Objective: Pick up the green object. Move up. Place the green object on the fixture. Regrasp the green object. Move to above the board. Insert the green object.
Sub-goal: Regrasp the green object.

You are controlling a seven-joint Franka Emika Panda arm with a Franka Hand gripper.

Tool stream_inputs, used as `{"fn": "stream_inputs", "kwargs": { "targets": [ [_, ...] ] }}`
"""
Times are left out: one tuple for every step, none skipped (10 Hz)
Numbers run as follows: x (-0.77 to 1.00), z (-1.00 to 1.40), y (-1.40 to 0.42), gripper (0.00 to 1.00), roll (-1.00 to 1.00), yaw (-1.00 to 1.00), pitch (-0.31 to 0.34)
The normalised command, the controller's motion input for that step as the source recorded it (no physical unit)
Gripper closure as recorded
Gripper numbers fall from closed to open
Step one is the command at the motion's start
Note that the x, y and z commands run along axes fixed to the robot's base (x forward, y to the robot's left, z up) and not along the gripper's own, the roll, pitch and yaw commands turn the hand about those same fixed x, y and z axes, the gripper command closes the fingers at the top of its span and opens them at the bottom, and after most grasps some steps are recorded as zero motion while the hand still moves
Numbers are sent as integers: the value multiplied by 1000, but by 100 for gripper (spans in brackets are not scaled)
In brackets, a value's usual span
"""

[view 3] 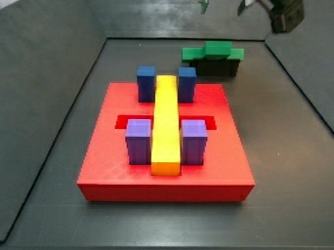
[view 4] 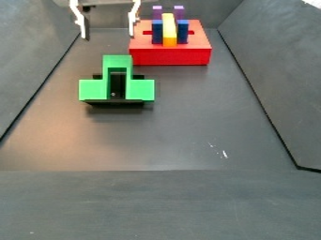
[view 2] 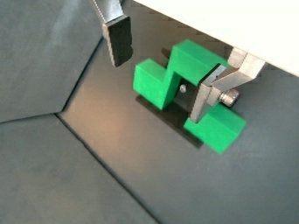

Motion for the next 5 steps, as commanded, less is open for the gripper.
{"fn": "stream_inputs", "kwargs": {
  "targets": [
    [-123,303,0,0,-806,-171,-557],
    [-217,234,0,0,-514,-109,-529],
    [-91,-171,-149,0,0,-9,-426],
    [0,-257,-209,0,0,0,-420],
    [0,-211,-209,0,0,0,-186]
  ]
}}
